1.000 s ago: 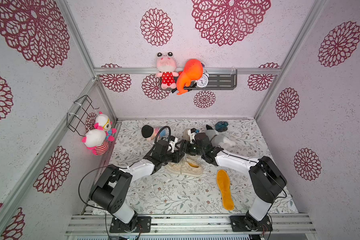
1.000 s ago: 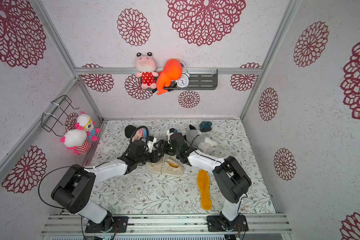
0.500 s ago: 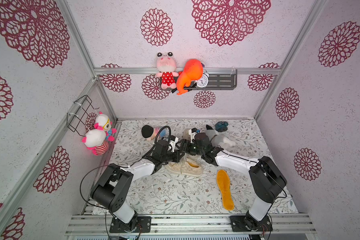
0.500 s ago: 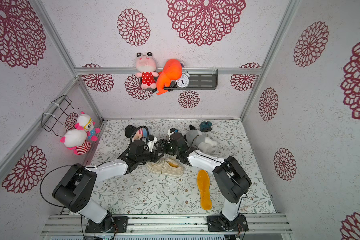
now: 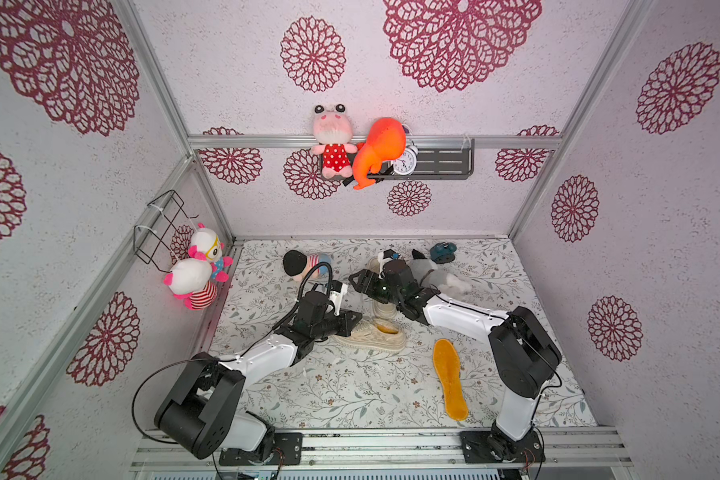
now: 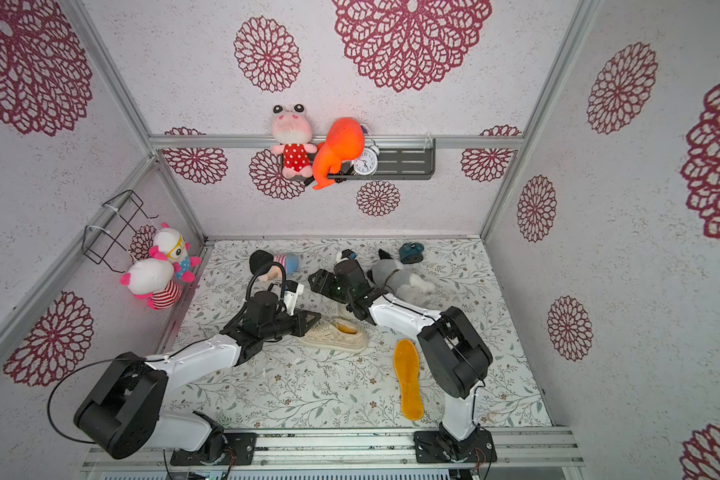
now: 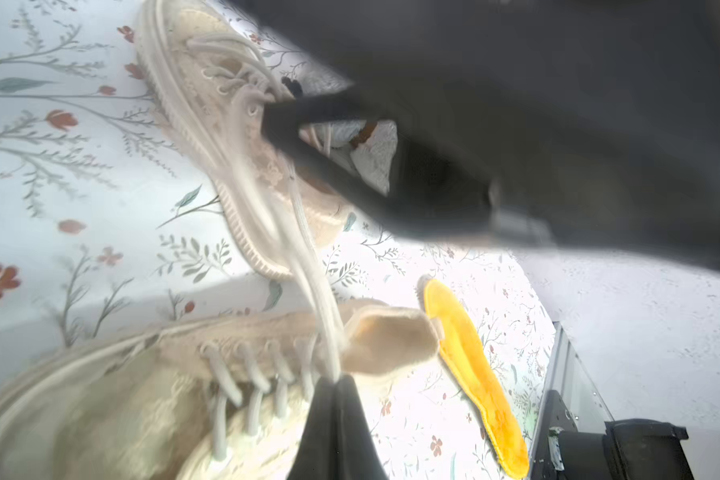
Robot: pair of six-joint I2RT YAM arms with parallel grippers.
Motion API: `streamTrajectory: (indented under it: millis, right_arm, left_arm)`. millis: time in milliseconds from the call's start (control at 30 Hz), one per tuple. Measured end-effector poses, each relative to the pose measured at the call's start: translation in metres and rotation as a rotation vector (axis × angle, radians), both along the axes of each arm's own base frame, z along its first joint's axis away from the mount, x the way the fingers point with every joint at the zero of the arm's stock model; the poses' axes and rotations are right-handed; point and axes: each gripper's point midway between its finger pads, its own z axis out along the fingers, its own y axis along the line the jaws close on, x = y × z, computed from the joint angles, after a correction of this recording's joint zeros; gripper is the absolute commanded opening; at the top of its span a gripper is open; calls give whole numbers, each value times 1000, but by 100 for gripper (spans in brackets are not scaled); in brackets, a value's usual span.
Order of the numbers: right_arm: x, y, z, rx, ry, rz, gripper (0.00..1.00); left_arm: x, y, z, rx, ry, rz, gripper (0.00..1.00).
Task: Remove the insole from the shoe
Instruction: Untie the shoelace on the shoe, then remove the insole from the shoe.
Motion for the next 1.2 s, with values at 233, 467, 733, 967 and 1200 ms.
streamTrajectory:
  millis: [233, 467, 733, 967, 1200]
  right_arm:
    - [26, 7, -12, -63, 6, -10, 77]
    - [19, 2, -6, -202, -34, 69, 61]
    - [-60, -45, 31, -503, -165, 338, 28]
    - [-120, -59, -11, -720, -108, 599, 12]
    - [-142, -66, -76, -858, 46, 747, 8]
  left_arm:
    - [-19, 17, -13, 40, 34, 30, 0]
    - [-24, 28, -19, 73, 53, 73, 19]
    - [-18, 55, -1, 86, 8, 239, 65]
    - [-6, 102, 11, 107, 34, 530, 66]
    - [2, 116, -6, 130, 182, 651, 63]
